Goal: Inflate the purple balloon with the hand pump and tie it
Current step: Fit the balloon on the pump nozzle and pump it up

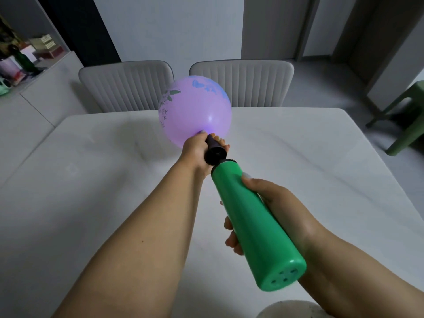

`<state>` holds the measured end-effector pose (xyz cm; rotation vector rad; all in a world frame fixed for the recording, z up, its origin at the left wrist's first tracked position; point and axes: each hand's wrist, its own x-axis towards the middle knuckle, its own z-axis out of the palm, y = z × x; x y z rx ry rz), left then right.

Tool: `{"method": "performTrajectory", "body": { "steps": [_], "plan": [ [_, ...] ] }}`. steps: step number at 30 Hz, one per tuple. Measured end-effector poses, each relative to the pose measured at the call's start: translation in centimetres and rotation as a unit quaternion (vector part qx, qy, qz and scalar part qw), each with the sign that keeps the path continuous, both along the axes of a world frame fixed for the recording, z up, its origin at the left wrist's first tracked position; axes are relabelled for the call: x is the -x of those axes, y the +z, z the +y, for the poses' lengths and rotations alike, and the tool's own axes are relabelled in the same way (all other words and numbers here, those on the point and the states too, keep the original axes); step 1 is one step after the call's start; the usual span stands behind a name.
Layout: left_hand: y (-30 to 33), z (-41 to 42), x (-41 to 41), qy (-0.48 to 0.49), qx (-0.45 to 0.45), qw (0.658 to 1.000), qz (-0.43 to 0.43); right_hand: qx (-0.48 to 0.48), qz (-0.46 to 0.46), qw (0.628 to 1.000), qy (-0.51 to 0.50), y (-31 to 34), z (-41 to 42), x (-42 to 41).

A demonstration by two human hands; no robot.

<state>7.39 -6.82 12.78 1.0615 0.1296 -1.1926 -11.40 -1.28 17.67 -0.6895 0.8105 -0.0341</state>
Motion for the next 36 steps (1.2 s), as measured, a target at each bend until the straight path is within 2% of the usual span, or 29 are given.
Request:
{"method": "performTrajectory", "body": {
  "steps": [6,14,21,27,31,36],
  "plan": [
    [0.2,-0.1,0.9,0.002,0.0,1.0,-0.019,0.029,0.027,0.999,-0.025,0.3,-1.5,-2.3],
    [0.1,0.8,-1.1,0.047,0.012,0.999,0.017,-0.015,-0.004,1.0,0.022,0.2,-0.2,-0.2],
    [0.0,0.4,0.2,0.019,-0.003,1.0,-0.005,0.016,0.018,1.0,-0.02,0.0,-1.1,-2.7],
    [0.0,1.0,-1.3,0.038,0.003,0.999,0.0,-0.006,-0.007,1.0,0.021,-0.1,0.5,-0.6],
    [0.8,0.2,0.2,0.036,0.011,0.999,0.014,0.014,0.007,1.0,-0.007,0.6,-1.2,-2.2],
    [0.9,0.2,0.1,0.016,0.011,1.0,-0.009,0.026,0.005,0.999,-0.022,0.1,-1.2,-2.4]
  ]
}}
